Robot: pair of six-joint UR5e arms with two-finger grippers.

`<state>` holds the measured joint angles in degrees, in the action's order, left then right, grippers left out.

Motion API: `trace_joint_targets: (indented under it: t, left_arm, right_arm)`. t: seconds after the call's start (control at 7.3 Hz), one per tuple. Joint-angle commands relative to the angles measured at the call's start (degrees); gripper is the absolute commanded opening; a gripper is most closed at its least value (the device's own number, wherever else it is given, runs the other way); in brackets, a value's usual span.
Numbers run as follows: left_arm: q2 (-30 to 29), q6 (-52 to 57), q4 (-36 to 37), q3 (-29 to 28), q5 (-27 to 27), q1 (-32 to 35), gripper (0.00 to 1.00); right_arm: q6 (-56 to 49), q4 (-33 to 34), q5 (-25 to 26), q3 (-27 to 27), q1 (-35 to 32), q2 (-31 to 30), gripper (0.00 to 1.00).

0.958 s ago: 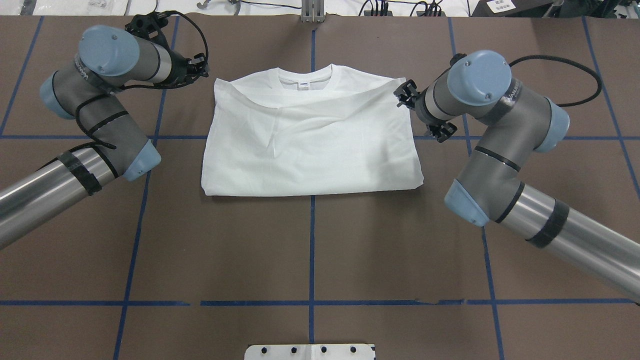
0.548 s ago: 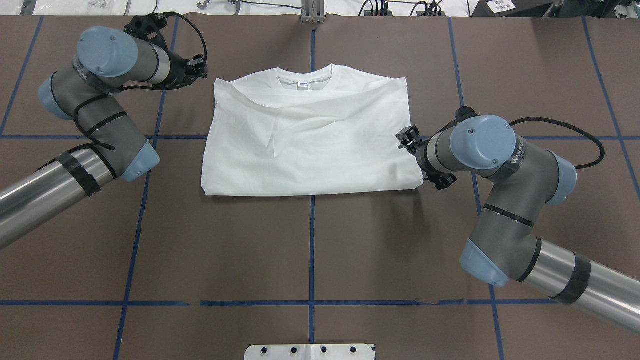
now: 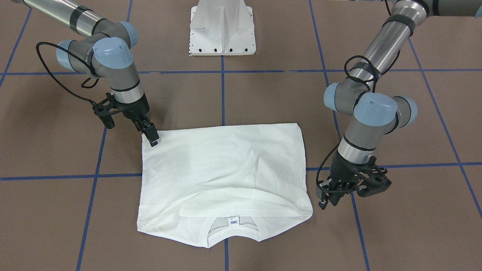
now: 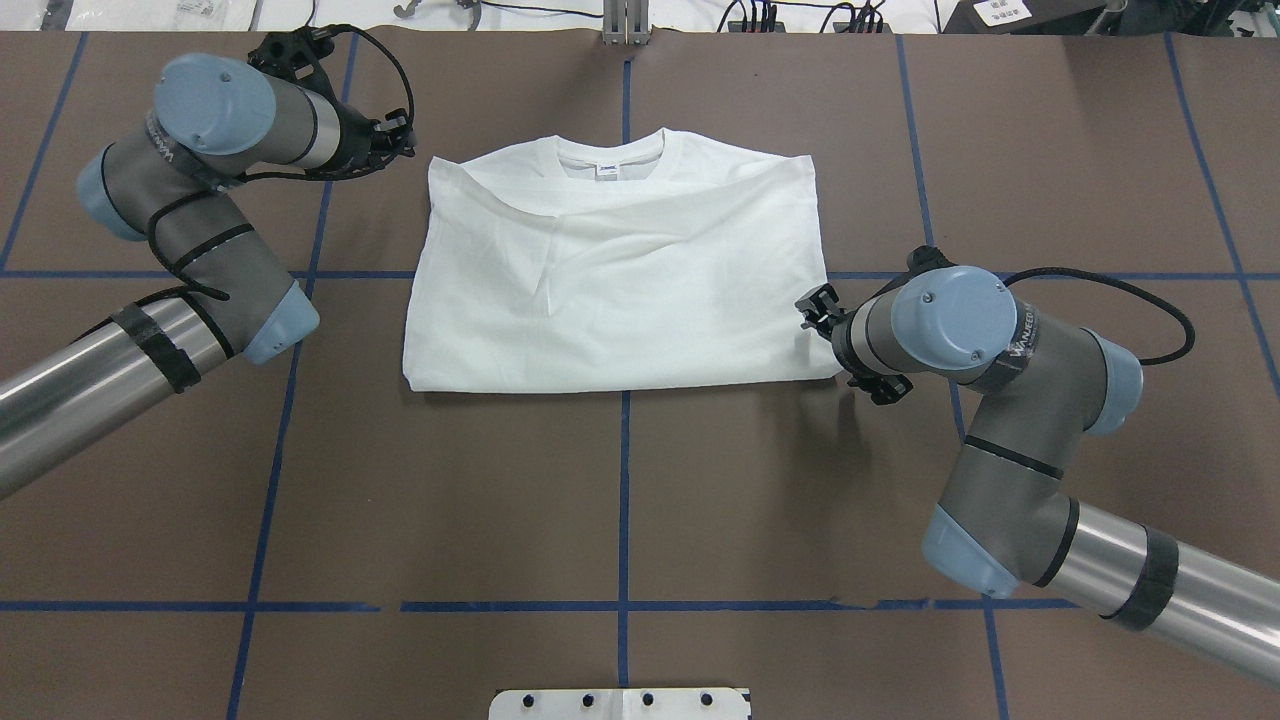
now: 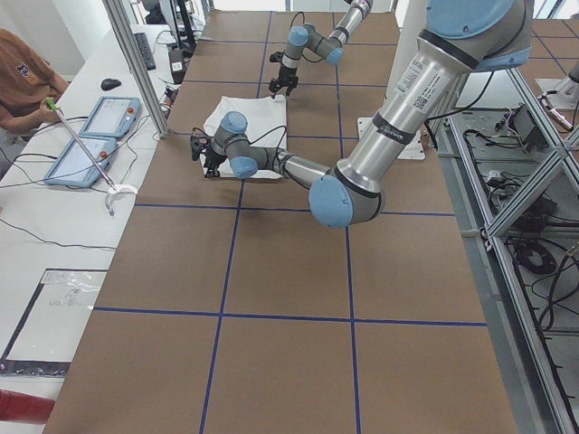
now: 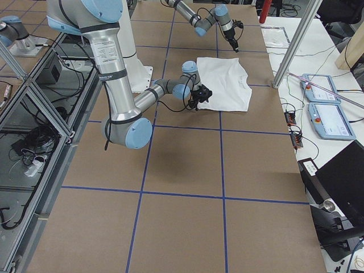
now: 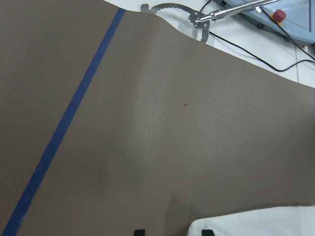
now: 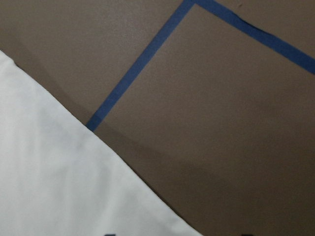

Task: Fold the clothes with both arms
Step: 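Lower the right gripper to the folded shirt's side edge and push it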

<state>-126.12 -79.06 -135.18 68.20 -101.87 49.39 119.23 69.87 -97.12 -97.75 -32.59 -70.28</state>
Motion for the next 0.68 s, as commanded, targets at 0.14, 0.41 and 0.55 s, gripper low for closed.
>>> trace_joint_targets:
  t: [0.14,0.41,0.55]
  left_arm:
    - [-0.09,-0.04,0.09,0.0,0.0,0.0,0.49]
    - [-0.09,-0.04,0.09,0.09,0.0,0.0,0.49]
    - [0.0,-0.04,0.26,0.7,-0.44,0.0,0.49]
  right_arm:
    - [0.57,0.0,0.01,-0.68,0.07,-1.08,0.0]
    - [0.65,0.96,-0.43,-4.17,0.15,-1.7,0.0]
    - [1.44,3.14,-0.35,-8.99,2.24,-4.58,0.0]
